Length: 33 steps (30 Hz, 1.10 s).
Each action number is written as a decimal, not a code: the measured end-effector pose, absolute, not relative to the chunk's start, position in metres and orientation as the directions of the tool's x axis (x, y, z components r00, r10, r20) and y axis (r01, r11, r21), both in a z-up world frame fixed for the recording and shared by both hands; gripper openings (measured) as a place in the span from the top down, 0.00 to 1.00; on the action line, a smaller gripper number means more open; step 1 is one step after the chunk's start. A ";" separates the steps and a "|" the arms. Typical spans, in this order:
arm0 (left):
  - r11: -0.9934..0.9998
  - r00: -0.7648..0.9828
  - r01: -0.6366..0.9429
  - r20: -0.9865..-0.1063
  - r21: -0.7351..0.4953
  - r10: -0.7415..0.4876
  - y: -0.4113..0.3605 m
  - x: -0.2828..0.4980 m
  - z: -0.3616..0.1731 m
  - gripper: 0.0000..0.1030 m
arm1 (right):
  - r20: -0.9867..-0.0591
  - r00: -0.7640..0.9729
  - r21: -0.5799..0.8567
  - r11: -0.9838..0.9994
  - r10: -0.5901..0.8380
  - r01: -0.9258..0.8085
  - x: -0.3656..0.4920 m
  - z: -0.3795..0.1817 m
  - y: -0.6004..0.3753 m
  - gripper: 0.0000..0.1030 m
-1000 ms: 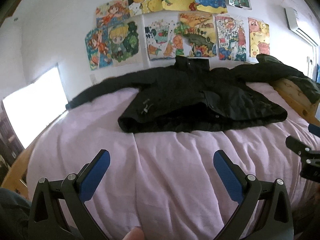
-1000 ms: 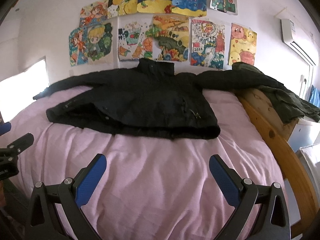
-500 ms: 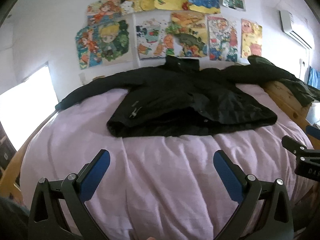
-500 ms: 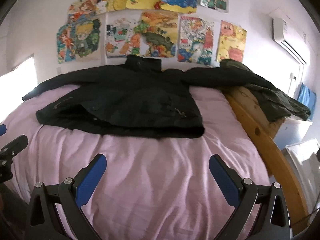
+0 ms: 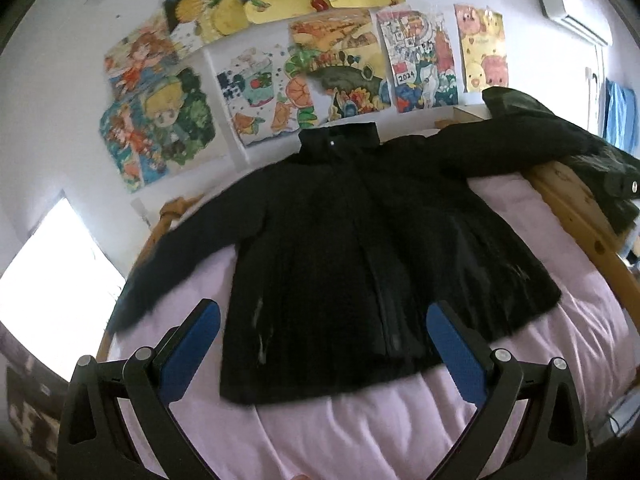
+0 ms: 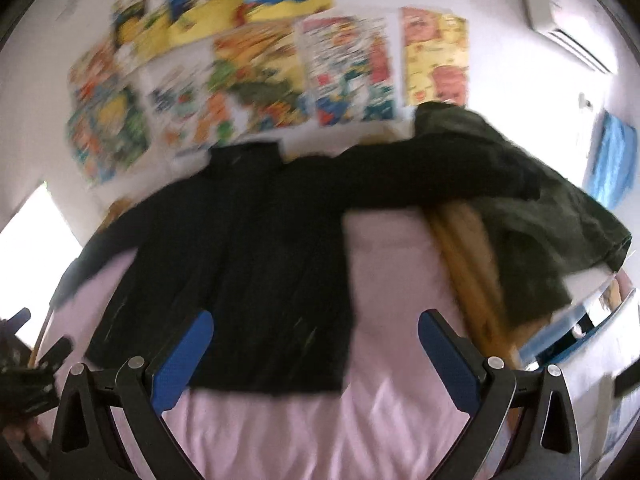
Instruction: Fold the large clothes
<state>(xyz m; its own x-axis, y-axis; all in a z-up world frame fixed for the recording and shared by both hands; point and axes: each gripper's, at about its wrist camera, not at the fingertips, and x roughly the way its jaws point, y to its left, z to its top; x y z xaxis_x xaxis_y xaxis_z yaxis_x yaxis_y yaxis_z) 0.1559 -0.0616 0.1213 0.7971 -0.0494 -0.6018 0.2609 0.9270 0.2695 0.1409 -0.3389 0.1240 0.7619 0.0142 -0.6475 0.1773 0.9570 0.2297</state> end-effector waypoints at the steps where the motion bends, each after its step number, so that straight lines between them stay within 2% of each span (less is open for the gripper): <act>1: 0.923 0.801 0.265 -0.596 0.279 -0.050 -0.065 0.169 0.122 0.01 | -0.644 0.765 0.233 0.949 -0.012 0.211 0.156 0.123 -0.358 0.00; 4: 0.918 0.808 0.292 -0.583 0.269 -0.086 -0.087 0.225 0.121 0.01 | -0.630 0.771 0.231 0.926 -0.090 0.297 0.192 0.114 -0.408 0.00; 8: 0.921 0.796 0.345 -0.577 0.179 -0.185 -0.122 0.312 0.114 0.01 | -0.606 0.773 0.252 0.876 -0.188 0.410 0.221 0.098 -0.472 0.00; 12: 0.912 0.758 0.398 -0.597 0.101 -0.264 -0.166 0.399 0.098 0.01 | -0.559 0.794 0.341 0.806 -0.240 0.484 0.236 0.086 -0.533 0.00; 14: 0.906 0.752 0.408 -0.603 0.108 -0.267 -0.190 0.435 0.084 0.01 | -0.527 0.808 0.388 0.770 -0.266 0.506 0.234 0.079 -0.555 0.00; 20: 0.906 0.695 0.419 -0.664 0.061 -0.277 -0.233 0.507 0.032 0.01 | -0.582 0.770 0.482 0.652 -0.261 0.585 0.246 0.056 -0.611 0.00; 25: 0.899 0.678 0.434 -0.678 0.060 -0.282 -0.258 0.538 0.000 0.01 | -0.608 0.751 0.571 0.516 -0.256 0.638 0.244 0.027 -0.653 0.00; 30: 0.905 0.668 0.423 -0.691 0.045 -0.278 -0.280 0.564 -0.021 0.01 | -0.623 0.745 0.624 0.422 -0.238 0.657 0.247 0.003 -0.670 0.33; 33: 0.906 0.653 0.422 -0.703 0.029 -0.281 -0.290 0.577 -0.032 0.01 | -0.610 0.750 0.621 0.433 -0.257 0.653 0.254 0.002 -0.671 0.36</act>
